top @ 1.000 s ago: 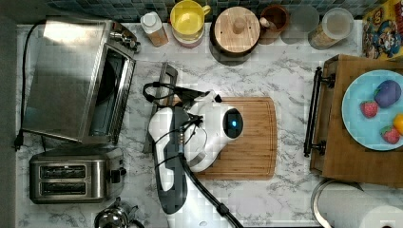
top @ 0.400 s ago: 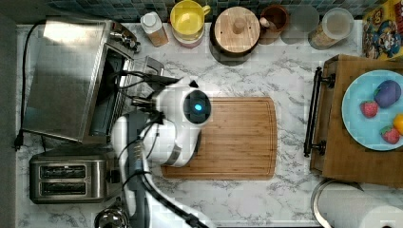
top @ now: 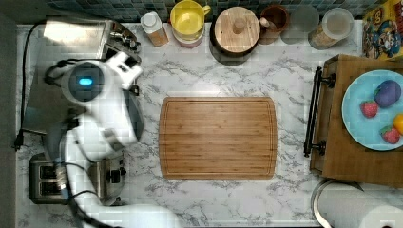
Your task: Close the oven.
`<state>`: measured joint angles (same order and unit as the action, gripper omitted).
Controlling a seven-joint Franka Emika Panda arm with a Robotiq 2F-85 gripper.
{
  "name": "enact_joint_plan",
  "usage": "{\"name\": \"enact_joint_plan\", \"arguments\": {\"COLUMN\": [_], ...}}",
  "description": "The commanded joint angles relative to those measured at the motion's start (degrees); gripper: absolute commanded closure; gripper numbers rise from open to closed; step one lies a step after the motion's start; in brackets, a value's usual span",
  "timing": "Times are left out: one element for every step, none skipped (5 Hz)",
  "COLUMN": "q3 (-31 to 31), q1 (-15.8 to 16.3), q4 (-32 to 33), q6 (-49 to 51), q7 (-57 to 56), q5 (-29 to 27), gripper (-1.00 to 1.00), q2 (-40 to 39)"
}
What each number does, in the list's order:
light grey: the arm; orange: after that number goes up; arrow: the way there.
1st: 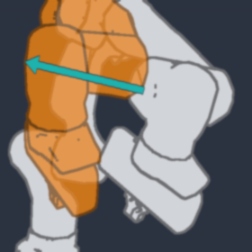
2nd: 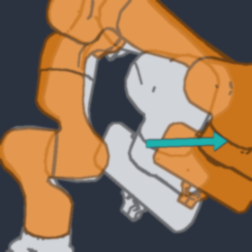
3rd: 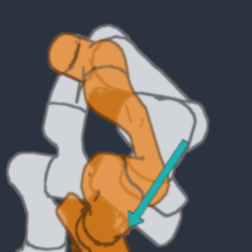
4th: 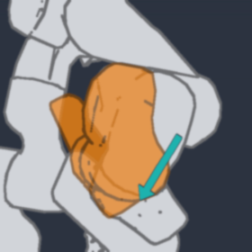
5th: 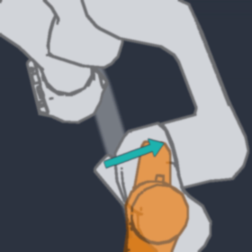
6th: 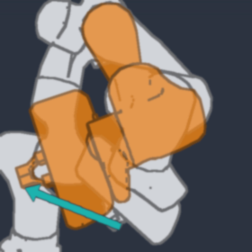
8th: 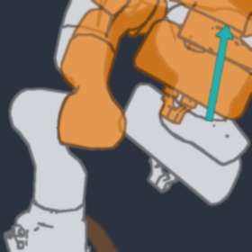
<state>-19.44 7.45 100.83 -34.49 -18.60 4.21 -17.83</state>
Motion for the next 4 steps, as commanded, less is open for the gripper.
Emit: {"name": "enact_joint_plan", "arguments": {"q3": [0.0, 0.3, 0.9, 0.5], "q1": [9.6, 9.9, 10.3, 10.0], "q4": [-19.1, -19.1, -19.1, -19.1], "q6": [14.4, 14.3, 14.3, 14.3], "q7": [20.8, 20.8, 20.6, 20.7], "q5": [16.1, 15.9, 15.7, 15.8], "gripper": [1.00, 1.00, 1.00, 1.00], "q2": [-3.8, -3.7, -3.7, -3.7]}}
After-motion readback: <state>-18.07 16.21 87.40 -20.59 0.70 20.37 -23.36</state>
